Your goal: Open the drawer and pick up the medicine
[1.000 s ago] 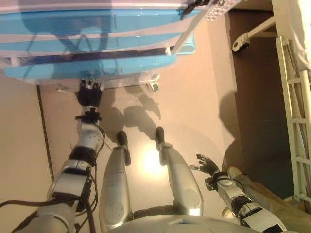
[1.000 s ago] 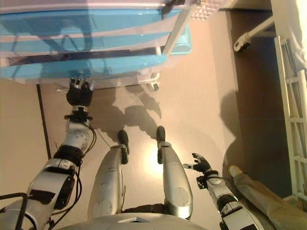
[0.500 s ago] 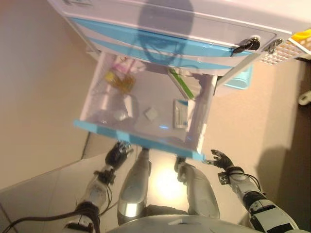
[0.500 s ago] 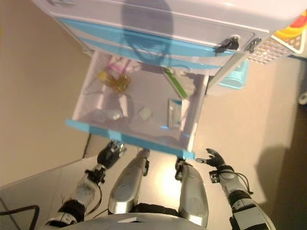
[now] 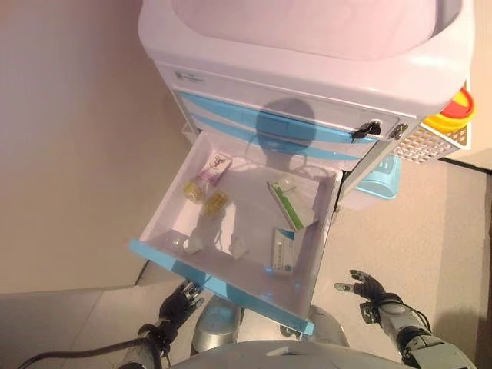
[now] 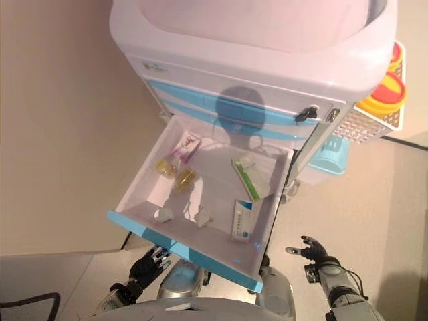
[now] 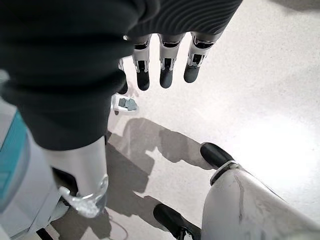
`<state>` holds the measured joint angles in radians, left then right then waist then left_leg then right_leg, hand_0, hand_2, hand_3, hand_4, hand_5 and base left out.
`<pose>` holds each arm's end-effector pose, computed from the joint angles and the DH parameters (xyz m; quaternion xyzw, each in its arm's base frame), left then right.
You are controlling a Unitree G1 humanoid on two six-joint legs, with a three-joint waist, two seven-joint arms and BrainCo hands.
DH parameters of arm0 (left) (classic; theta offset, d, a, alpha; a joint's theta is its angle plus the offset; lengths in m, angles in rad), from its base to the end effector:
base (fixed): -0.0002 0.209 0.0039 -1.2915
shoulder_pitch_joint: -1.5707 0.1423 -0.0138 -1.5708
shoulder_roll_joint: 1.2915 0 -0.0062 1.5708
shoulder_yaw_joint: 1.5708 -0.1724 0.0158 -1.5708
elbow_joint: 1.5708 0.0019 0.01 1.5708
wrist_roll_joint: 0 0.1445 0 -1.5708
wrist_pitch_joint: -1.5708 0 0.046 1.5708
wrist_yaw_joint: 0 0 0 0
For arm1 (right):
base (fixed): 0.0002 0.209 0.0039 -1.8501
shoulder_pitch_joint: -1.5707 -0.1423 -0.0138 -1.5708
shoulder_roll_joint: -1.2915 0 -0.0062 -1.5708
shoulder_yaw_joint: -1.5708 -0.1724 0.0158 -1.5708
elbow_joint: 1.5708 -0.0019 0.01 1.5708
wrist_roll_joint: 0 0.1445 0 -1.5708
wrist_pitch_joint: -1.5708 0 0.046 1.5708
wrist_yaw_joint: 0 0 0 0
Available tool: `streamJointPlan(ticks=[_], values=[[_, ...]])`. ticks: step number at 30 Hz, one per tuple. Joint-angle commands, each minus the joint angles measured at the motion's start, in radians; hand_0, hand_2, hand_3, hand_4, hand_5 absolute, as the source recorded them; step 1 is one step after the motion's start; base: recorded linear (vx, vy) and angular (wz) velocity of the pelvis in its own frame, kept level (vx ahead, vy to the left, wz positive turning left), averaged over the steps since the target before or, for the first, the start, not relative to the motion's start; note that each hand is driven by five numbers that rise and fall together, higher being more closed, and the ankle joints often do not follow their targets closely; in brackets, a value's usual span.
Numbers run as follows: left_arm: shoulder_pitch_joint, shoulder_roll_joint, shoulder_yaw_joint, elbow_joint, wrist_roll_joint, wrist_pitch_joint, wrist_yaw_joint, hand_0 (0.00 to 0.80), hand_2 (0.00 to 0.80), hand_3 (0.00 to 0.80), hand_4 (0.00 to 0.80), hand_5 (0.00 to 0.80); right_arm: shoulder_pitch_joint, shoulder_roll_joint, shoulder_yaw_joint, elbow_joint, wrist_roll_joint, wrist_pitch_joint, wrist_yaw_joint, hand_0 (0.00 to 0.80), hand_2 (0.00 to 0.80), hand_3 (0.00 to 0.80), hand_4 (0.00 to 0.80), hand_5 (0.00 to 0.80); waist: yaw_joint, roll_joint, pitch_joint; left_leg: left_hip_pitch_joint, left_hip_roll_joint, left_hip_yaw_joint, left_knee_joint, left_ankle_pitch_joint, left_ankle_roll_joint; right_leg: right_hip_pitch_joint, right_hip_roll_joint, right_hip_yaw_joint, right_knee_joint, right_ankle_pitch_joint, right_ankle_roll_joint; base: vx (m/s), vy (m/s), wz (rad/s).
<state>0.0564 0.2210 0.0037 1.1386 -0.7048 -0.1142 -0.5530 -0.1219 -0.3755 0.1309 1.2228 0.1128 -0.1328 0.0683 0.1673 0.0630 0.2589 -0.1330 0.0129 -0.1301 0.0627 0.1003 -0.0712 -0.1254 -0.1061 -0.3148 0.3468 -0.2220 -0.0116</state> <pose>0.0734 0.2296 -0.1059 -0.3023 0.3877 0.0283 0.8704 0.1243 -0.2653 -0.0818 -0.1377 0.4664 -0.0414 0.8728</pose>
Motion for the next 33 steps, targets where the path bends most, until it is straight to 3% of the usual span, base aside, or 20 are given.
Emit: streamJointPlan(ticks=[1,7,12,16,18,21,27,28,31,33], values=[[0.025,0.080,0.023,0.093,0.160,-0.053,0.216,0.000,0.000,0.000,0.000,0.000,0.028,0.020,-0.011,-0.004,-0.044,0.004,-0.039,0.000,0.000,0.000,0.000,0.000,0.005,-0.057,0.028,0.045,-0.074,0.016,0.058,-0.126,0.061,0.089,-0.013,0.091,-0.164,0.134,0.037,0.071,0.033,0.00],[-0.015,0.111,-0.078,0.112,0.474,-0.064,0.396,0.000,0.000,0.000,0.000,0.000,0.049,0.017,-0.019,0.003,-0.034,0.005,-0.136,0.000,0.000,0.000,0.000,0.000,-0.025,-0.075,0.004,0.081,-0.061,0.045,0.014,-0.122,0.071,0.102,-0.003,0.116,-0.192,0.155,0.052,0.037,0.014,0.03],[-0.038,0.120,-0.131,0.120,0.514,0.010,0.415,0.000,0.000,0.000,0.000,0.000,0.060,0.005,-0.050,-0.032,-0.055,-0.015,-0.222,0.000,0.000,0.000,0.000,0.000,-0.059,-0.095,-0.006,0.095,-0.051,0.088,-0.010,-0.124,0.080,0.097,0.006,0.152,-0.219,0.183,0.070,-0.012,0.009,-0.13],[-0.037,0.126,-0.154,0.123,0.556,0.048,0.420,0.000,0.000,0.000,0.000,0.000,0.085,-0.019,-0.046,-0.245,-0.118,-0.035,-0.330,0.000,0.000,0.000,0.000,0.000,-0.096,-0.122,-0.017,0.106,-0.045,0.126,-0.020,-0.134,0.089,0.093,0.016,0.189,-0.250,0.215,0.086,-0.028,-0.015,-0.38],[-0.026,0.125,-0.166,0.116,0.556,0.053,0.424,0.000,0.000,0.000,0.000,0.000,0.111,-0.040,-0.048,-0.428,-0.141,0.010,-0.338,0.000,0.000,0.000,0.000,0.000,-0.119,-0.132,-0.025,0.109,-0.042,0.145,-0.023,-0.141,0.093,0.087,0.020,0.206,-0.261,0.228,0.092,-0.047,-0.003,-0.39],[-0.013,0.114,-0.153,0.112,0.513,0.040,0.447,0.000,0.000,0.000,0.000,0.000,0.154,-0.047,-0.042,-0.648,-0.194,0.004,-0.334,0.000,0.000,0.000,0.000,0.000,-0.152,-0.143,-0.040,0.118,-0.042,0.170,-0.027,-0.153,0.098,0.082,0.023,0.230,-0.274,0.241,0.102,-0.033,0.026,-0.34],[-0.001,0.058,-0.161,0.135,0.547,0.018,0.478,0.000,0.000,0.000,0.000,0.000,0.175,-0.093,-0.043,-1.040,-0.371,-0.169,-0.256,0.000,0.000,0.000,0.000,0.000,-0.199,-0.155,-0.076,0.142,-0.044,0.221,-0.035,-0.175,0.101,0.084,0.028,0.267,-0.318,0.272,0.117,-0.012,0.039,-0.37],[-0.003,0.049,-0.166,0.144,0.548,0.014,0.479,0.000,0.000,0.000,0.000,0.000,0.170,-0.111,-0.029,-1.113,-0.434,-0.225,-0.237,0.000,0.000,0.000,0.000,0.000,-0.203,-0.154,-0.083,0.147,-0.043,0.230,-0.042,-0.176,0.101,0.083,0.028,0.273,-0.326,0.277,0.121,-0.010,0.044,-0.35],[-0.016,0.039,-0.173,0.154,0.542,0.021,0.487,0.000,0.000,0.000,0.000,0.000,0.149,-0.159,0.013,-1.217,-0.521,-0.353,-0.180,0.000,0.000,0.000,0.000,0.000,-0.203,-0.154,-0.095,0.150,-0.043,0.242,-0.047,-0.177,0.099,0.080,0.025,0.276,-0.334,0.283,0.127,-0.022,0.021,-0.22],[-0.025,0.036,-0.172,0.159,0.511,0.029,0.495,0.000,0.000,0.000,0.000,0.000,0.125,-0.193,0.050,-1.277,-0.534,-0.381,-0.136,0.000,0.000,0.000,0.000,0.000,-0.195,-0.156,-0.101,0.149,-0.044,0.242,-0.047,-0.179,0.099,0.080,0.022,0.273,-0.334,0.283,0.130,-0.004,-0.005,0.02]])
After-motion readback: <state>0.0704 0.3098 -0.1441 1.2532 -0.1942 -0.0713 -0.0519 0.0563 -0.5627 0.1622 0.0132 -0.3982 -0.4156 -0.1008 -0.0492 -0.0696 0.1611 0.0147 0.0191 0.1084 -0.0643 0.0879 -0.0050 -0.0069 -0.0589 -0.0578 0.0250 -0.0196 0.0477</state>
